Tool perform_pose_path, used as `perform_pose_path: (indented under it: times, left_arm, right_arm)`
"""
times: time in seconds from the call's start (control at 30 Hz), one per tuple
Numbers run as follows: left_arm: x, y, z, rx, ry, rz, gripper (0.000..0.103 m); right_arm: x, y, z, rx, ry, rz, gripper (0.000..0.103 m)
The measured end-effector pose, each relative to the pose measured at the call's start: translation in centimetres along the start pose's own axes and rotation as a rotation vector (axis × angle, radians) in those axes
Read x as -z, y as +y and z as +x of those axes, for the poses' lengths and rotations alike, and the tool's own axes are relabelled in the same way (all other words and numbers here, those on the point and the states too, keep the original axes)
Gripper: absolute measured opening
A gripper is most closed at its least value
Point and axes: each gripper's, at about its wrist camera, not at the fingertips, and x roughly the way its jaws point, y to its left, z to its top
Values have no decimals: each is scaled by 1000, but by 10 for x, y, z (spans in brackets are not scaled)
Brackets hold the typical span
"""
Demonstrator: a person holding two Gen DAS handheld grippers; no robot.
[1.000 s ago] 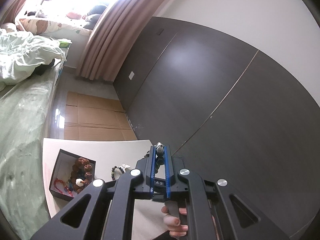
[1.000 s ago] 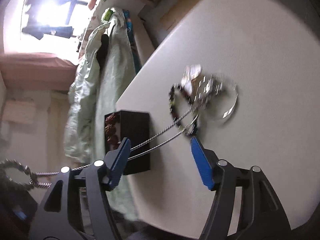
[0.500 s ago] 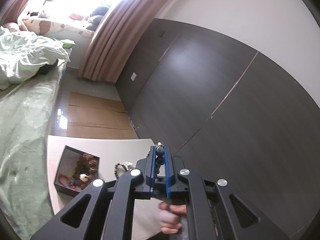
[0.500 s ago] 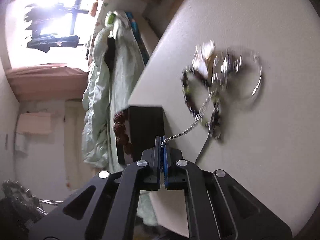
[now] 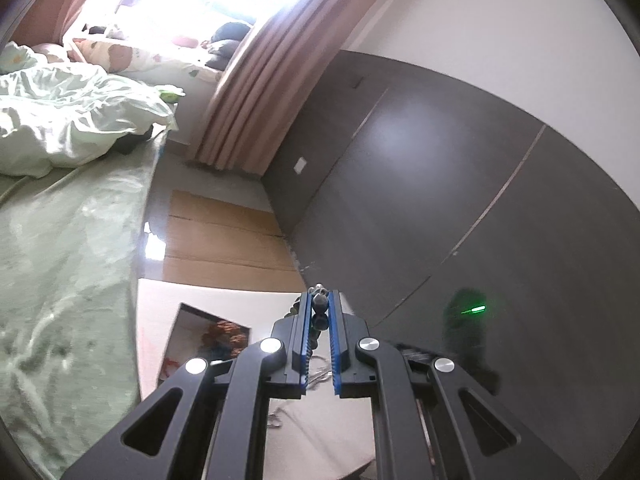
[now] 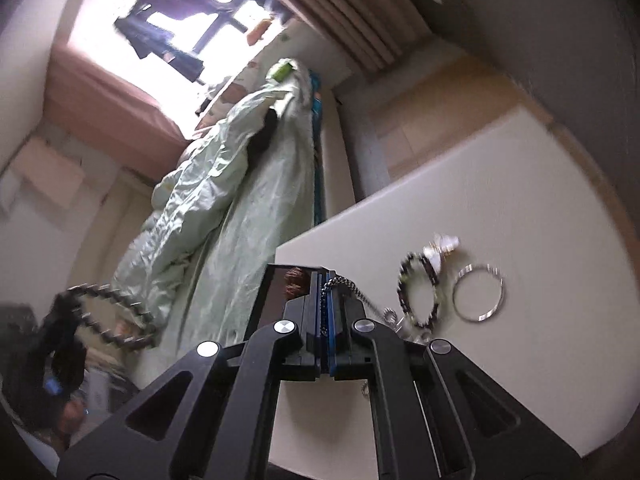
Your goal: Organize jewelry
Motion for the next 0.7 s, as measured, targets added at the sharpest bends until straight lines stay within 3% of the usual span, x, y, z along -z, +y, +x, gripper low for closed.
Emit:
perform_pose_path:
  times: [0.33,0.7]
  left_arm:
    - [13,46,27,-94,65,-33,6]
    - [36,91,78,-146,236,-123,10]
  right_arm:
    - [-21,80,-33,34,-57,-209,4]
    - [-42,163,-57,41,-120,-353,4]
